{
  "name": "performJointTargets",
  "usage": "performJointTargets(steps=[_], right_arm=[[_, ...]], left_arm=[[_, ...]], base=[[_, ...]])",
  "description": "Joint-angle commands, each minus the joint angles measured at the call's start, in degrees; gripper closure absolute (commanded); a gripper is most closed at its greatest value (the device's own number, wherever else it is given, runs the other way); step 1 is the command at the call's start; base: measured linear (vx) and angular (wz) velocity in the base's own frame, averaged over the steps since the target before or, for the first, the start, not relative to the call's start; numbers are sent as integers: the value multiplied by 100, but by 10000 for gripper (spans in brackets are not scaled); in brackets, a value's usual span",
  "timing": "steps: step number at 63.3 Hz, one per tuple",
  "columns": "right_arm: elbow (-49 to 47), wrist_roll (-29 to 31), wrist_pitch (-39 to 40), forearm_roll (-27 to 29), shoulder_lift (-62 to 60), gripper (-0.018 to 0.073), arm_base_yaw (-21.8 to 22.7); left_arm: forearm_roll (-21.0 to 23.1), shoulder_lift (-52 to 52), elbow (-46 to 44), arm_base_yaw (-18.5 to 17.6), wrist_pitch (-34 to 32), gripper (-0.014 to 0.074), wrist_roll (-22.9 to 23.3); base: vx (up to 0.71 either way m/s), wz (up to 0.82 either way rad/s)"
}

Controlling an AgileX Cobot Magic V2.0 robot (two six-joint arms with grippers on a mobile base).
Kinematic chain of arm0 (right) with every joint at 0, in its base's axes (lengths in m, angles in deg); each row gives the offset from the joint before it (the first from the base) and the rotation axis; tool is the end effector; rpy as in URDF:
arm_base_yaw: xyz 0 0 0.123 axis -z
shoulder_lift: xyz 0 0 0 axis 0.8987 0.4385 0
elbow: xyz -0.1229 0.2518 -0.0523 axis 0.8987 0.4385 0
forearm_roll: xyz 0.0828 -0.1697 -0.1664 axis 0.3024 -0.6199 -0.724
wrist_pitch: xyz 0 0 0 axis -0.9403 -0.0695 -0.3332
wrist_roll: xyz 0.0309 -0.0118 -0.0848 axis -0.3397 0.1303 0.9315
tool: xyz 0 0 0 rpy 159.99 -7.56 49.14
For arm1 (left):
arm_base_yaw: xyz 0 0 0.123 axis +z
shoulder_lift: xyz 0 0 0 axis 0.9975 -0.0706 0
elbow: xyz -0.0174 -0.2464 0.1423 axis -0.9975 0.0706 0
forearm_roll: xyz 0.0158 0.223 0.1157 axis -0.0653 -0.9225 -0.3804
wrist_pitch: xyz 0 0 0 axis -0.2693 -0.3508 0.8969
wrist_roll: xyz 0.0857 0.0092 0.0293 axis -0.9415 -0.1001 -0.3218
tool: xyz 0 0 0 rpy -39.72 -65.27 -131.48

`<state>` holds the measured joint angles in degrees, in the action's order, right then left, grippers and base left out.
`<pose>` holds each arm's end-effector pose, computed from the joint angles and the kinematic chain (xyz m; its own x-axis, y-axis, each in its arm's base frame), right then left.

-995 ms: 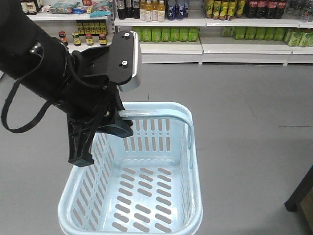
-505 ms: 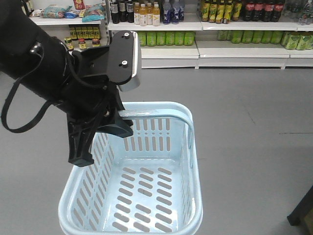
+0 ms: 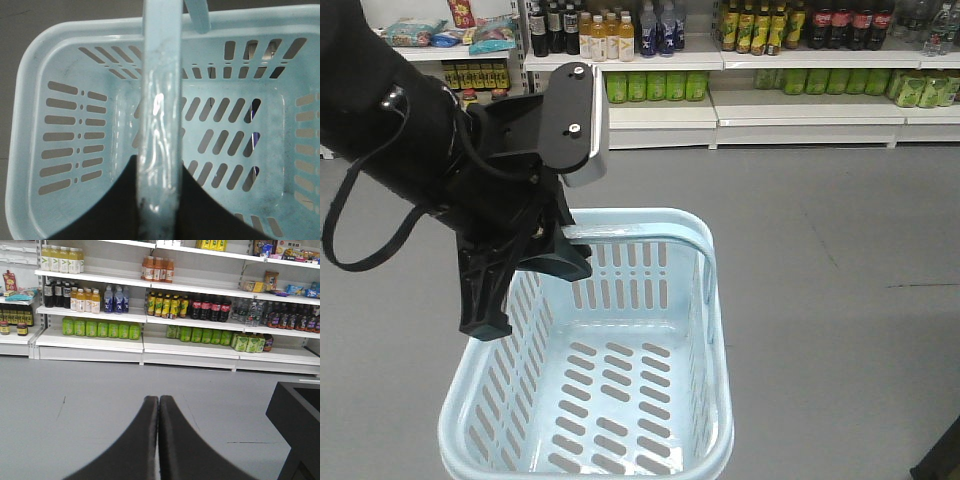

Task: Pick three apples into basket with both arms
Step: 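Drive the base across the floor carrying the basket in the left gripper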

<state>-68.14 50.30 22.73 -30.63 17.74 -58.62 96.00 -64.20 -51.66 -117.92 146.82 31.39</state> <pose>0.0563 -0.0058 0.1913 -0.0840 -0.1168 -0.9896 0.0882 0.9883 -0.1241 0.2422 -0.1865 0.3958 0.0047 0.8519 -0.5236 0.9793 0.1019 0.1747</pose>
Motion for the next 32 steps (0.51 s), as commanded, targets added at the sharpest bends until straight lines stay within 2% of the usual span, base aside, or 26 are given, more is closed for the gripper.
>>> performJointTargets(steps=[1,17,32], right_arm=[[64,20,434,-9,-99,568,15],[64,20,434,-9,-99,568,15],[64,20,434,-9,-99,568,15]], left_arm=[[245,220,-177,-17,-178,603,52],[245,220,-177,-17,-178,603,52],[245,220,-177,-17,-178,603,52]], base=[[17,-9],[17,-12],[13,-36]])
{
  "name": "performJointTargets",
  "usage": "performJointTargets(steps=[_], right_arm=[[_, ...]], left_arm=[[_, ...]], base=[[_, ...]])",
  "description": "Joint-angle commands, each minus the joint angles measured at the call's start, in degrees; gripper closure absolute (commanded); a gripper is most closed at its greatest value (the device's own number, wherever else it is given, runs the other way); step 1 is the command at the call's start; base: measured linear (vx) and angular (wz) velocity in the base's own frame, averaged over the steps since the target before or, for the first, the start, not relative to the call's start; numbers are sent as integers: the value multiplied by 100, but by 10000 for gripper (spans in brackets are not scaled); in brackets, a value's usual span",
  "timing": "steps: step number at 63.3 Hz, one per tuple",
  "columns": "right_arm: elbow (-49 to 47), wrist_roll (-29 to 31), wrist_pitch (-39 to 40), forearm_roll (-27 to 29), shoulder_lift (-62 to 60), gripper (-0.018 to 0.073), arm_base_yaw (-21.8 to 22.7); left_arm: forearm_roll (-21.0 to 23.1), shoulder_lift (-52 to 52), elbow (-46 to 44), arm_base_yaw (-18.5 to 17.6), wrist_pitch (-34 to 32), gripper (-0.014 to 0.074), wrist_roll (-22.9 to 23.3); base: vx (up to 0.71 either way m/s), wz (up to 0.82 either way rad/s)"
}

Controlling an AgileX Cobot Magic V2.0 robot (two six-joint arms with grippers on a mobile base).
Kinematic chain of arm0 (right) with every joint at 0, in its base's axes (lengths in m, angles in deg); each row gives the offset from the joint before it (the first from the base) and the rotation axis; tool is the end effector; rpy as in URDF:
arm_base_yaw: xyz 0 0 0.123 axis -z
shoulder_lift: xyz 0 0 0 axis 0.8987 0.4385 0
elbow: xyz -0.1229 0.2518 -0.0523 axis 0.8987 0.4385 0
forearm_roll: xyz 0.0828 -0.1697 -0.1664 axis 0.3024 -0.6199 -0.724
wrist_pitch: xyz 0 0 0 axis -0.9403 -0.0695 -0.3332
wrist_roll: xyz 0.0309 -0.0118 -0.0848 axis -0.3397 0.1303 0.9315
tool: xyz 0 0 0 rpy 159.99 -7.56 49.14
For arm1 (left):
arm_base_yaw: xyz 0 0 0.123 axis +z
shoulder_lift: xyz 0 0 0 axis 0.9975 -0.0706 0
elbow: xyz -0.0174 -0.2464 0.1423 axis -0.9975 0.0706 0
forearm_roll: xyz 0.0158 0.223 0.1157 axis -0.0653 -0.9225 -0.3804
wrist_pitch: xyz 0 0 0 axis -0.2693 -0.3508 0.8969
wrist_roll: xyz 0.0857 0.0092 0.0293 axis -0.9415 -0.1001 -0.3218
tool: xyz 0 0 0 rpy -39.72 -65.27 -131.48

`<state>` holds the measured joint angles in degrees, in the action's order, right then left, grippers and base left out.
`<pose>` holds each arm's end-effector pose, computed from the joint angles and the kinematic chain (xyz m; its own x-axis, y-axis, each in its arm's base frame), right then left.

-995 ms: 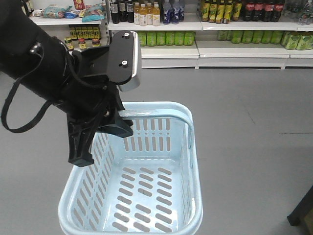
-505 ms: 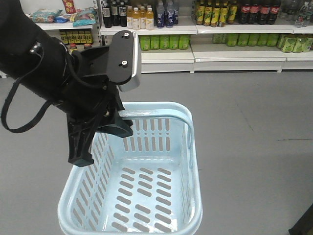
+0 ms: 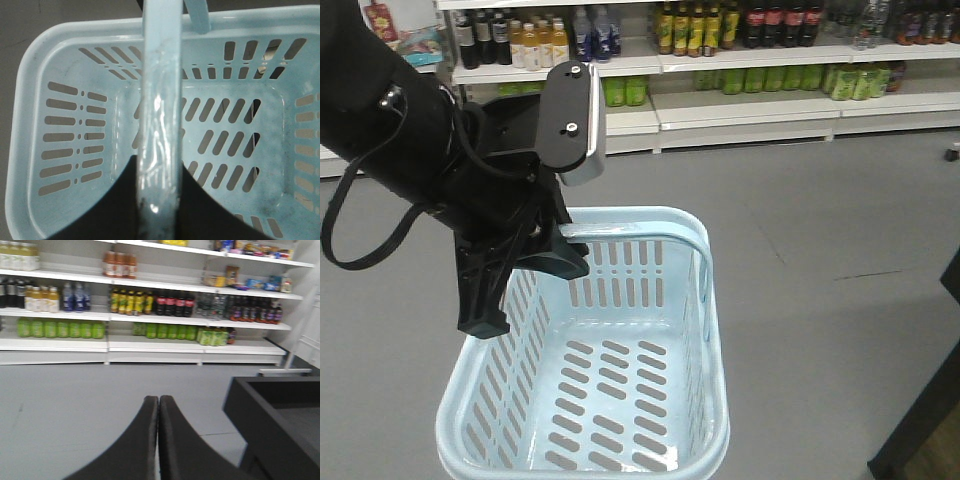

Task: Pick three apples into basket with both arms
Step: 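Drive the base across the floor carrying the basket in the left gripper, then turn the base toward the table with red apples, basket held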

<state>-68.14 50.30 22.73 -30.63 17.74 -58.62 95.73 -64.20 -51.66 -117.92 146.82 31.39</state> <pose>0.0563 -0.0058 0.1913 -0.0840 -0.1168 -0.9896 0.0882 0.9883 -0.1241 0.2424 -0.1862 0.3956 0.0053 0.8540 -0.5203 0.9788 0.1020 0.1775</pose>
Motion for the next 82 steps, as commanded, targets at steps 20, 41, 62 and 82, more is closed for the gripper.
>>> performJointTargets(steps=[20,41,62,82], right_arm=[[64,20,434,-9,-99,568,15],[64,20,434,-9,-99,568,15],[64,20,434,-9,-99,568,15],[64,20,436,-9,-99,568,15]], left_arm=[[273,220,-177,-17,-178,603,52],[273,220,-177,-17,-178,603,52],[273,212,-177,-17,-202,603,52],[273,221,-177,-17,-177,603,52]], base=[[11,-57],[10,-63],[8,-49],[6,-40]])
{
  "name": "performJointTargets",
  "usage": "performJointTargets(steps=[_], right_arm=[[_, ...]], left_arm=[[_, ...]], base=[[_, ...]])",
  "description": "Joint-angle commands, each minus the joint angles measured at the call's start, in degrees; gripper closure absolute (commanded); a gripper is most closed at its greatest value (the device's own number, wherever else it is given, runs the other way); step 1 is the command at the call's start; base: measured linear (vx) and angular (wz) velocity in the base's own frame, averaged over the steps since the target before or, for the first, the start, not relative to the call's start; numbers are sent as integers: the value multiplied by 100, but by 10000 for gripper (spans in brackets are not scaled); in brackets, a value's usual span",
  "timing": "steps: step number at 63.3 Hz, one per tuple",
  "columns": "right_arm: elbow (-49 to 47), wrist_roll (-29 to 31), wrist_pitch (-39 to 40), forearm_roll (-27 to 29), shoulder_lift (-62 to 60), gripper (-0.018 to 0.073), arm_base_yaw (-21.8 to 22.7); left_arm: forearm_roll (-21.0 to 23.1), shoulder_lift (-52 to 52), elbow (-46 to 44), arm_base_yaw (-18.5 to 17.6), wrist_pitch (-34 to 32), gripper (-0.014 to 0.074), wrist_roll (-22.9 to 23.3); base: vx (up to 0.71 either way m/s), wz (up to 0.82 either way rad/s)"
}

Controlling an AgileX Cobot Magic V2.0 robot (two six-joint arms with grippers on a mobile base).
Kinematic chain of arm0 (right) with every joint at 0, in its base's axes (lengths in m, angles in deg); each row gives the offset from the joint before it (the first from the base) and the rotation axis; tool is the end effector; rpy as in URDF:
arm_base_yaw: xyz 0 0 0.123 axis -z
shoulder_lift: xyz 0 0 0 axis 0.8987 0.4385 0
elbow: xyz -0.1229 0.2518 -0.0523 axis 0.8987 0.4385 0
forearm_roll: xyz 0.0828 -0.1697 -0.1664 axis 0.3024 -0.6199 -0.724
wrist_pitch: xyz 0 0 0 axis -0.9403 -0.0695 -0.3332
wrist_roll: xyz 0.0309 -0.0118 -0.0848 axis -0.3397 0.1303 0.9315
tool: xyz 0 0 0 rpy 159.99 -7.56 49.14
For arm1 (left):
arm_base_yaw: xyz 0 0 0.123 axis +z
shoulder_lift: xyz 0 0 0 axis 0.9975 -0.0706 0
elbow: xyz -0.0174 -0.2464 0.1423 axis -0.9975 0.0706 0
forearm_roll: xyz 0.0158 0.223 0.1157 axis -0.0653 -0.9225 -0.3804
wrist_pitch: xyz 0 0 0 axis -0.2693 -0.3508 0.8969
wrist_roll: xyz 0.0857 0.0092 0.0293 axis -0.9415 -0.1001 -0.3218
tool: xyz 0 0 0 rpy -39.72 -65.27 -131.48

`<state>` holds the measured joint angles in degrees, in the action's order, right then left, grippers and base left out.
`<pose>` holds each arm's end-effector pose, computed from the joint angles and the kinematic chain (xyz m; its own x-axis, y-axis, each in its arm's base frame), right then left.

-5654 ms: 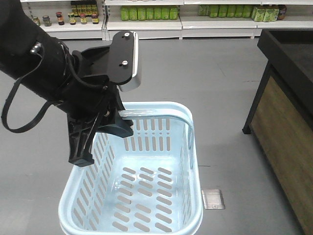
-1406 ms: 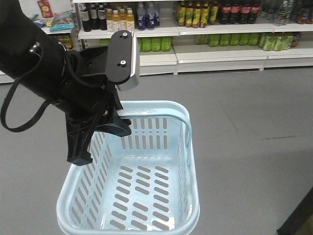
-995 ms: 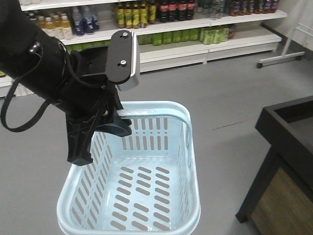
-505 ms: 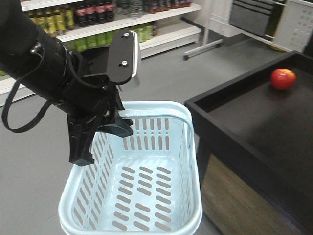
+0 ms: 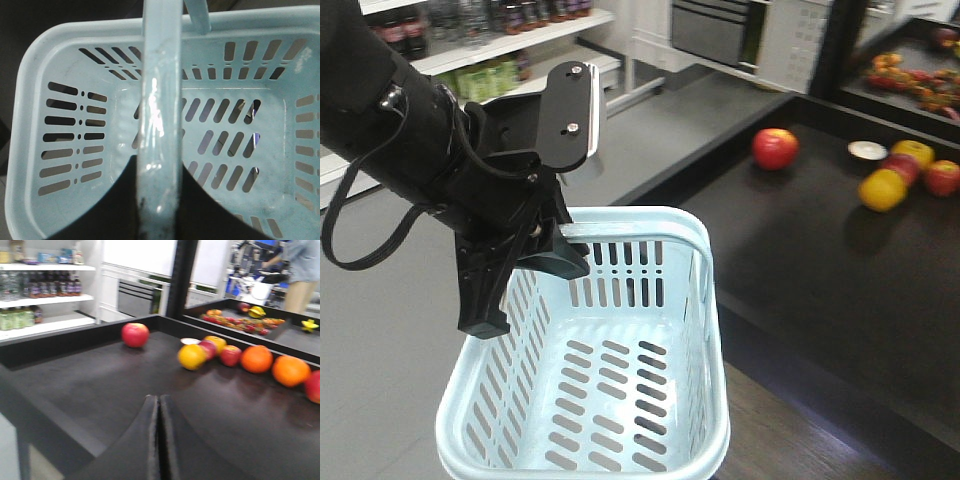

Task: Pick three apples into basket with both arms
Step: 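Turn the base toward the table with red apples, basket held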

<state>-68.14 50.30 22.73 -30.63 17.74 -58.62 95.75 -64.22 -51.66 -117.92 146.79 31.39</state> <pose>0.0563 -0.0058 0.1913 -0.0840 -0.1168 -0.9896 0.0882 0.9883 -0.1241 0.2425 -0.1863 0.3956 0.0052 0.8538 -0.5206 0.9788 0.1022 0.1774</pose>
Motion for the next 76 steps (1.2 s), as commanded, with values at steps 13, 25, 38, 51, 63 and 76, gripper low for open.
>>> performJointTargets(steps=[13,25,38,51,63,76], right_arm=[[64,20,437,-24,-20,568,15],[64,20,455,-19,3,568,15],[64,20,448,-19,3,568,15],[64,20,443,-19,3,568,15],[64,20,443,-19,3,568,15],[64,20,443,-19,3,568,15]], left_arm=[[302,246,-176,-17,-334,603,52],[321,222,-176,-17,-300,603,52],[249,211,-176,-17,-299,603,52],[272,221,-176,-17,-297,603,52],[272,221,-176,-17,-303,603,52],[272,221,-176,-17,-303,603,52]], base=[[2,-67],[2,-60],[3,-38],[3,-25],[3,-35],[2,-39]])
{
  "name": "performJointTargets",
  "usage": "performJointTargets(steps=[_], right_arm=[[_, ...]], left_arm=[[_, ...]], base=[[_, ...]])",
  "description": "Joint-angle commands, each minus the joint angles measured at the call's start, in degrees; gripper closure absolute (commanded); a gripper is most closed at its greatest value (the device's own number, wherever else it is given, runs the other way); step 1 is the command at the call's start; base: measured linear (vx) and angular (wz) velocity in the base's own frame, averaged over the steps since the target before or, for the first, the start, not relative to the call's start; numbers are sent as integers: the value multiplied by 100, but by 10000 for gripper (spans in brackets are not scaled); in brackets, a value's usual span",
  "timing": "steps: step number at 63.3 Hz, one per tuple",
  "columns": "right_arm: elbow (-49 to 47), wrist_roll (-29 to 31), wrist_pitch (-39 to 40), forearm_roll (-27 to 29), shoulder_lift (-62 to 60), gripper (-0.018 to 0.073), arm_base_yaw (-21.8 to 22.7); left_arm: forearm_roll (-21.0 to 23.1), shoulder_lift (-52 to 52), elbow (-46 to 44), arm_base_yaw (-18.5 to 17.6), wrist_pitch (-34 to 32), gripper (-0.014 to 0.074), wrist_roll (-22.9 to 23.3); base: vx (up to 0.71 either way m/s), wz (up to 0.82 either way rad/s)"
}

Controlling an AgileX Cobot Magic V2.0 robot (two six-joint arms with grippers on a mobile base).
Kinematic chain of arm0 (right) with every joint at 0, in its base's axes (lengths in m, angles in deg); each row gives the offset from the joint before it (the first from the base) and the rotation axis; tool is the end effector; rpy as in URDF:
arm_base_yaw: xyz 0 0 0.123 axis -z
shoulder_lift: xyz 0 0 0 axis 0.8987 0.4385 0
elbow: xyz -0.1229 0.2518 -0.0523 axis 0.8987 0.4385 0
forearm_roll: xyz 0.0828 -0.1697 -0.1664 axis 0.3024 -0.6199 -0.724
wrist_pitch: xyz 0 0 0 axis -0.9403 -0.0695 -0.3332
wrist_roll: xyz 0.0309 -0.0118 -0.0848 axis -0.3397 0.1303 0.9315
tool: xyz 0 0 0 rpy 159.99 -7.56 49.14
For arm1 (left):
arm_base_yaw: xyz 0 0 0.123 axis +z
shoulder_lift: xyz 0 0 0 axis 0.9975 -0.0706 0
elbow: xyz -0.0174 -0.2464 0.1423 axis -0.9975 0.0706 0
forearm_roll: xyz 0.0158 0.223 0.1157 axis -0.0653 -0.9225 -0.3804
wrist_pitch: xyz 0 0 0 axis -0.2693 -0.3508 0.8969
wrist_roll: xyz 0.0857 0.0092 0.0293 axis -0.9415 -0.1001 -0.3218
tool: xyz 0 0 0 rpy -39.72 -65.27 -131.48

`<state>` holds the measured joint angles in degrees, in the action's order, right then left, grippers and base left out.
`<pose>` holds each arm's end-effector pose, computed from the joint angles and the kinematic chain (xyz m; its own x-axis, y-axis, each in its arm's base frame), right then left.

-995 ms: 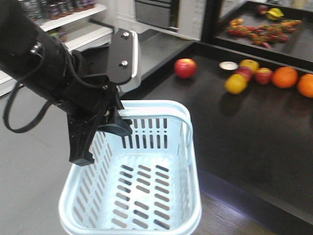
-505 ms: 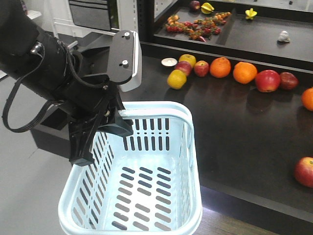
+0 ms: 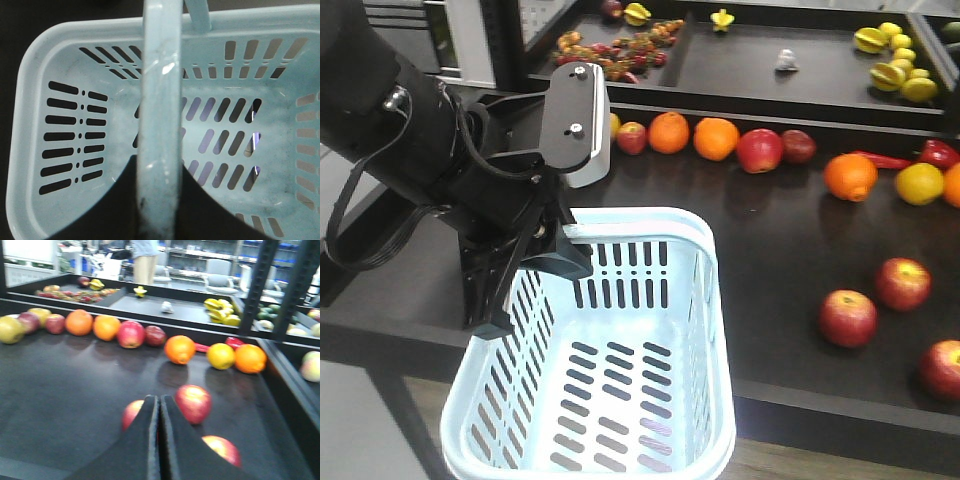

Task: Pick three apples into basket with both arms
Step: 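Turn the base toward the table with red apples, basket held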

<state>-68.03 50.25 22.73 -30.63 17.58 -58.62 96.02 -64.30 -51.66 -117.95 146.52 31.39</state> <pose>0.0561 -0.0057 0.1908 -0.0830 -0.1160 -0.9898 0.0884 0.9884 -0.1233 0.2429 -0.1871 0.3955 0.0049 0.8508 -0.5255 0.9788 0.1035 0.1767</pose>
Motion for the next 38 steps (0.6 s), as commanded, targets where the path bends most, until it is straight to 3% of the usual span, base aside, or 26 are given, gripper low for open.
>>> performJointTargets(steps=[1,38], right_arm=[[52,25,443,-19,19,568,15],[52,25,438,-19,19,568,15]], left_arm=[[245,229,-176,-13,-276,603,52],[245,229,-176,-13,-275,603,47]], base=[[2,-37],[2,-30]])
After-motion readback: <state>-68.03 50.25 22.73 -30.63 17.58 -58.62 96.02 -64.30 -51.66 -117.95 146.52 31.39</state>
